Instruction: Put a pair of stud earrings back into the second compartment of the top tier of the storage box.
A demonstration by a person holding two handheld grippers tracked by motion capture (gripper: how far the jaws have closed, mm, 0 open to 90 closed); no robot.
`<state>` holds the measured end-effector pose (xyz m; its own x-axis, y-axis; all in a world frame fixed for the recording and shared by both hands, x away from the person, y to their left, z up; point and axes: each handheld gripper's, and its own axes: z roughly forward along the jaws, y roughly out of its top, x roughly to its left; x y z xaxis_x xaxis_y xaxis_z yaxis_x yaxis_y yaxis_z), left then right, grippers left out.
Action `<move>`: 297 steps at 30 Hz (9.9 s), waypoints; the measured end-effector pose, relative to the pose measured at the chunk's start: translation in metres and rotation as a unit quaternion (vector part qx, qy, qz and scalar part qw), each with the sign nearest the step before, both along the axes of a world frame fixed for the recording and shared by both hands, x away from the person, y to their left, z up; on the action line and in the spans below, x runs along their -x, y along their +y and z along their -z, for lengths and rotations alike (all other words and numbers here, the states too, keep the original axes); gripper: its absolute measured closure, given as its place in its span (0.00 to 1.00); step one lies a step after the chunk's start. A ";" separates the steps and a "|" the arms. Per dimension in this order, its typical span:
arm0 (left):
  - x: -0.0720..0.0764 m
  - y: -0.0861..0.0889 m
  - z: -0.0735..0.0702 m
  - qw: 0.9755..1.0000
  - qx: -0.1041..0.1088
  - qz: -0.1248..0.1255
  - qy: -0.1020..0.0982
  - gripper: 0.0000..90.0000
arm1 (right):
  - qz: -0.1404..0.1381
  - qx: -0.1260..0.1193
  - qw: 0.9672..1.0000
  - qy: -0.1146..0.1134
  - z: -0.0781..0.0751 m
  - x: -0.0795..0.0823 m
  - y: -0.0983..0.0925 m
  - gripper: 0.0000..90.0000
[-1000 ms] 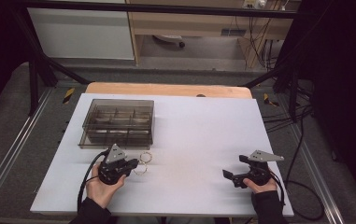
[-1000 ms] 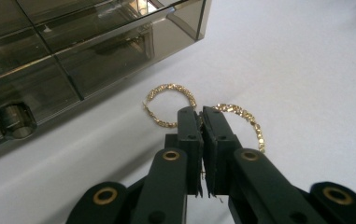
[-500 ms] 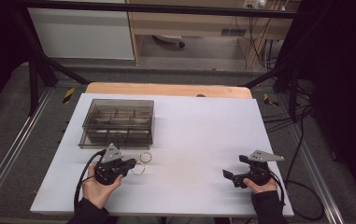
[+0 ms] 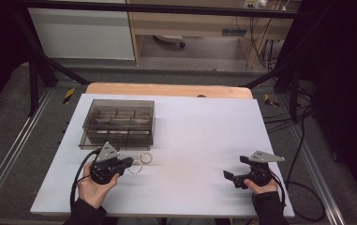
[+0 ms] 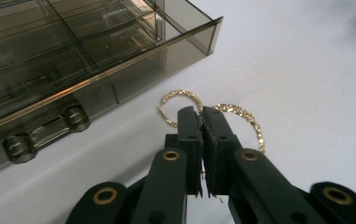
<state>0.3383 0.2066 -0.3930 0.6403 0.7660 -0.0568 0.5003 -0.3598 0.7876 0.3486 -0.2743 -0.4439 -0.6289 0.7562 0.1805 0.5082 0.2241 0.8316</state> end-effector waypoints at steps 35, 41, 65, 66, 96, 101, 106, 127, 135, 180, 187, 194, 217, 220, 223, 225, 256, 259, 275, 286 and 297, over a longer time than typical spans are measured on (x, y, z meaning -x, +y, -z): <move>-0.004 0.023 -0.020 1.000 0.012 -0.019 -0.005 0.96 | 0.000 0.000 1.000 0.000 0.000 0.000 0.000 0.01; -0.006 0.026 -0.024 1.000 0.015 -0.022 -0.007 0.96 | 0.001 0.001 1.000 0.000 0.000 0.000 0.000 0.01; -0.016 0.034 -0.036 0.999 0.018 -0.030 -0.010 0.96 | 0.001 0.001 1.000 0.002 0.000 0.000 0.000 0.01; -0.016 0.035 -0.038 0.999 0.020 -0.031 -0.010 0.96 | 0.001 0.001 1.000 0.002 0.000 0.000 0.000 0.01; -0.052 0.049 -0.050 0.998 0.005 -0.062 -0.005 0.96 | 0.002 0.002 1.000 0.001 0.000 0.000 0.000 0.01; -0.057 0.051 -0.046 0.998 0.005 -0.069 -0.001 0.96 | 0.002 0.002 1.000 0.001 0.000 0.000 0.000 0.01; -0.065 0.050 -0.043 0.997 0.002 -0.077 0.002 0.96 | 0.001 0.002 1.000 0.001 0.000 0.000 0.000 0.01; -0.076 0.046 -0.026 0.996 -0.012 -0.085 0.012 0.96 | 0.001 0.002 1.000 0.001 0.000 0.000 0.000 0.01; -0.076 0.046 -0.018 0.996 -0.016 -0.086 0.018 0.96 | 0.002 0.002 1.000 0.001 0.000 0.000 0.000 0.01; -0.018 0.046 -0.027 0.999 -0.022 -0.034 -0.029 0.20 | 0.002 0.001 1.000 0.001 0.000 0.000 0.000 0.01; -0.011 0.041 -0.015 0.999 -0.021 -0.008 -0.028 0.17 | 0.001 0.002 1.000 0.002 0.000 0.000 0.000 0.01; -0.005 0.034 -0.007 1.000 -0.026 0.001 -0.017 0.14 | 0.001 0.003 1.000 0.002 0.000 0.000 0.000 0.01; 0.002 -0.004 0.018 0.998 -0.046 0.050 0.015 0.13 | 0.001 0.002 1.000 0.002 0.000 0.000 0.000 0.01; 0.001 -0.011 0.019 0.997 -0.050 0.055 0.019 0.16 | 0.000 0.003 1.000 0.002 0.000 0.000 0.000 0.01; -0.001 -0.017 0.021 0.997 -0.046 0.058 0.025 0.19 | 0.000 0.002 1.000 0.002 0.000 0.000 0.000 0.01; -0.002 -0.021 0.021 0.997 -0.043 0.060 0.029 0.21 | 0.000 0.003 1.000 0.002 0.000 0.000 0.000 0.01; -0.042 -0.060 0.042 0.998 -0.043 0.036 0.040 0.67 | 0.001 0.003 1.000 0.001 0.000 0.000 0.000 0.01; -0.044 -0.060 0.044 0.998 -0.047 0.030 0.039 0.71 | 0.000 0.003 1.000 0.000 0.000 0.000 0.000 0.01; -0.052 -0.063 0.052 0.998 -0.046 0.012 0.045 0.81 | 0.000 0.003 1.000 0.000 0.000 0.000 -0.001 0.01; -0.055 -0.065 0.054 0.998 -0.044 0.001 0.045 0.86 | 0.000 0.002 1.000 0.001 0.000 0.000 -0.001 0.01; -0.057 -0.068 0.055 0.998 -0.049 -0.008 0.047 0.90 | 0.000 0.002 1.000 0.001 0.000 0.000 -0.001 0.01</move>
